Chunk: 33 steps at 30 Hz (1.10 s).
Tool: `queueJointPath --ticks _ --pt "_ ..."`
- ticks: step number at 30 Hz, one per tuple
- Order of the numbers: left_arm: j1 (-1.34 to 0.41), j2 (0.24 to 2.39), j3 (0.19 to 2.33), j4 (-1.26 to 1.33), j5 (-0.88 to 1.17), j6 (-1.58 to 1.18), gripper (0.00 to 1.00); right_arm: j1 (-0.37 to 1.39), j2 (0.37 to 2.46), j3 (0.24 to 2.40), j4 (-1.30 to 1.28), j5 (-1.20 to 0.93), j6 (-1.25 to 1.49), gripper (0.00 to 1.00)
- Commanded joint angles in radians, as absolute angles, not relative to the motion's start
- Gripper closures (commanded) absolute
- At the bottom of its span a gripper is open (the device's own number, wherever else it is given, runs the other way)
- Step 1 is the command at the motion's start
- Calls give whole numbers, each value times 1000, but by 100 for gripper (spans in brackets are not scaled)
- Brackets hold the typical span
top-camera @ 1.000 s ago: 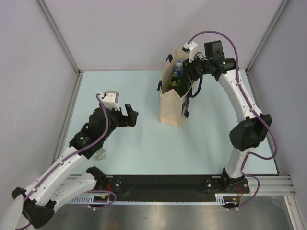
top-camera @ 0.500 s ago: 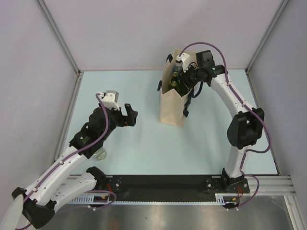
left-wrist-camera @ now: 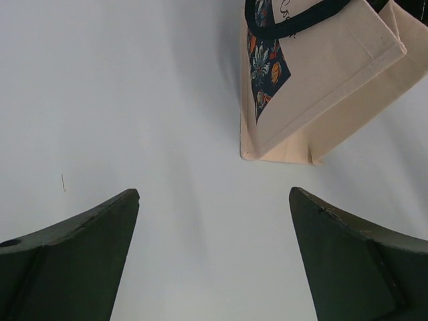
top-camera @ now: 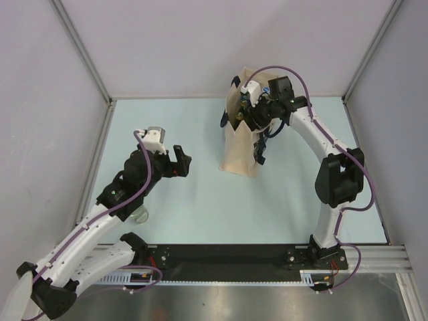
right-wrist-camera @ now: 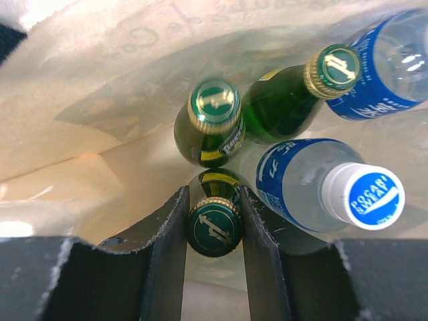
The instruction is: Place the beverage into the canvas bag
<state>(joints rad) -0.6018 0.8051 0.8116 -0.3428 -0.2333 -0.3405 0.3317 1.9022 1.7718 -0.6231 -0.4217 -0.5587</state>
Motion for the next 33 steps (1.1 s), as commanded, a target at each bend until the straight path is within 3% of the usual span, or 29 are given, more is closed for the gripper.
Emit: queueJointPath --ticks 1,6,7,14,25,33 --pt "-592 793 822 -337 -244 -341 0 321 1899 1750 -555 -498 -598 98" --pt "-591 792 825 -341 -242 -342 0 308 1908 1753 -604 -566 -601 91" --pt "-591 793 827 -341 -241 -342 0 305 1910 1756 -621 -571 -606 85" --pt "-591 796 839 -348 -239 -341 0 302 1917 1758 -653 -571 -621 79" --pt "-589 773 865 -382 -229 -364 0 288 1865 1809 -729 -604 -649 39" --pt "-581 785 940 -436 -186 -397 0 288 1812 1868 -750 -641 -578 29"
